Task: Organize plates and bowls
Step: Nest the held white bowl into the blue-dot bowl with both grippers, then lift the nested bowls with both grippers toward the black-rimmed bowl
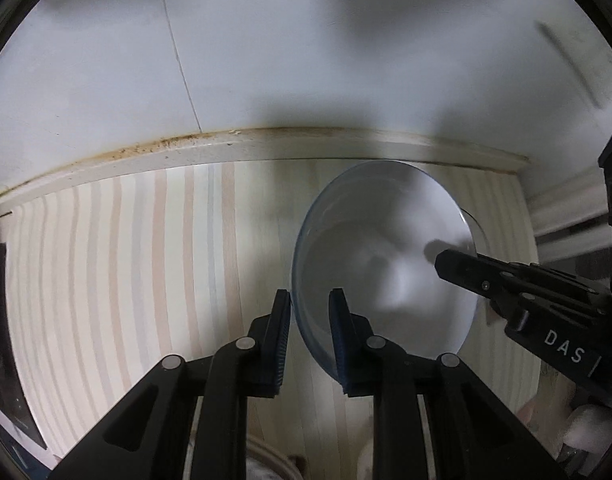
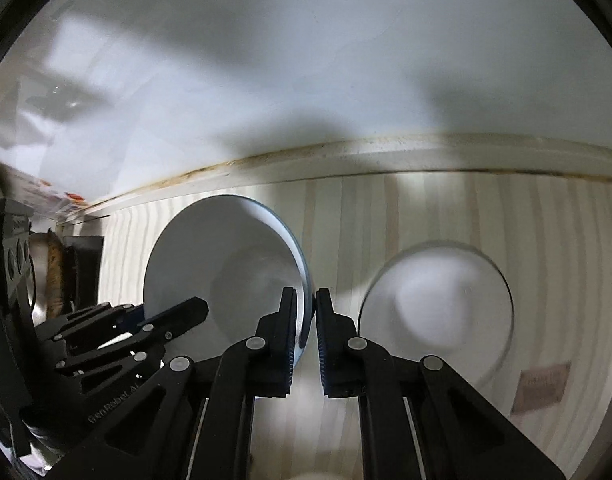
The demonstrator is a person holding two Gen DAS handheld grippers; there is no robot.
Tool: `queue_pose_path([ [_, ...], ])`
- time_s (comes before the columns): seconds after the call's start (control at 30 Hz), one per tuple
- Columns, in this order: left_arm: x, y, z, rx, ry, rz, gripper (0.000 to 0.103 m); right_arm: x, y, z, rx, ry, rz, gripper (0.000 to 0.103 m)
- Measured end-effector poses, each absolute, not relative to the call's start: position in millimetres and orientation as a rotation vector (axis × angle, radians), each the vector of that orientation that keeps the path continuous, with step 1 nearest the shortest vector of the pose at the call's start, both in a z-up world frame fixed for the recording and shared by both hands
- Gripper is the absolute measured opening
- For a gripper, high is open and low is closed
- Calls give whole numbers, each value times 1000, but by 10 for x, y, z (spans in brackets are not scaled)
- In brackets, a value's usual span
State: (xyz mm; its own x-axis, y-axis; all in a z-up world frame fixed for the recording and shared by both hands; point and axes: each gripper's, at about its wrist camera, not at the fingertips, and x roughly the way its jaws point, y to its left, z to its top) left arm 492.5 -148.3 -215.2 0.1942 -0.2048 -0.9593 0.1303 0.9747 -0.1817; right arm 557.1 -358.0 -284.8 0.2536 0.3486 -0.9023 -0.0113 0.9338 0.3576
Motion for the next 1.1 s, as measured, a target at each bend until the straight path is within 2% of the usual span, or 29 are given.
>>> queue_pose_path([
  [0.2,4471,-1629,-1893,-23,1334,-287,17,4992,-3674,-2557,312,1277,237,11],
  [0.43,4051,-1786,-2027,11,1372,-341,17,4228,-3818,-2444,330,1277,208,11],
  [0.83,3465,-2058,-2397,68,1470,-413,17,3268,-4044,-2948,409,1363,144,11],
  [1.1,3361,-2172,-2647,136,1520,-412,17,3007,-4081,-3180,435,1410,134,11],
])
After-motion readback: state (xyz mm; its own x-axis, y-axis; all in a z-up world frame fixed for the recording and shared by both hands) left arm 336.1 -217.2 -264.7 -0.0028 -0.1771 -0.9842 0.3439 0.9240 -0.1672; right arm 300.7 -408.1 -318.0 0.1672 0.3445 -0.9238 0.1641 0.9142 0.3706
